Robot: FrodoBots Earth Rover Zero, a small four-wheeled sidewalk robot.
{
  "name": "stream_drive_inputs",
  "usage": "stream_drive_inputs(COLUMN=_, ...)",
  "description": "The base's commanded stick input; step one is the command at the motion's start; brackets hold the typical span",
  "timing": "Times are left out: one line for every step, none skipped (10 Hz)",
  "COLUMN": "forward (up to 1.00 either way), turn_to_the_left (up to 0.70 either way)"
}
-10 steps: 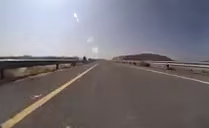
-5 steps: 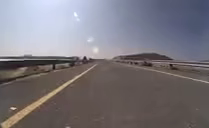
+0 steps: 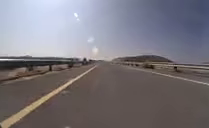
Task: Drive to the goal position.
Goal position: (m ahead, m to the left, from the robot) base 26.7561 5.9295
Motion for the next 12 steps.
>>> stream_drive_inputs(forward=1.00, turn_to_the_left=0.00)
stream_drive_inputs(forward=1.00, turn_to_the_left=0.00)
stream_drive_inputs(forward=1.00, turn_to_the_left=0.00)
stream_drive_inputs(forward=1.00, turn_to_the_left=0.00)
stream_drive_inputs(forward=1.00, turn_to_the_left=0.00)
stream_drive_inputs(forward=1.00, turn_to_the_left=0.00)
stream_drive_inputs(forward=1.00, turn_to_the_left=0.00)
stream_drive_inputs(forward=1.00, turn_to_the_left=0.00)
stream_drive_inputs(forward=1.00, turn_to_the_left=0.00)
stream_drive_inputs(forward=1.00, turn_to_the_left=0.00)
stream_drive_inputs(forward=1.00, turn_to_the_left=0.00)
stream_drive_inputs(forward=1.00, turn_to_the_left=0.00)
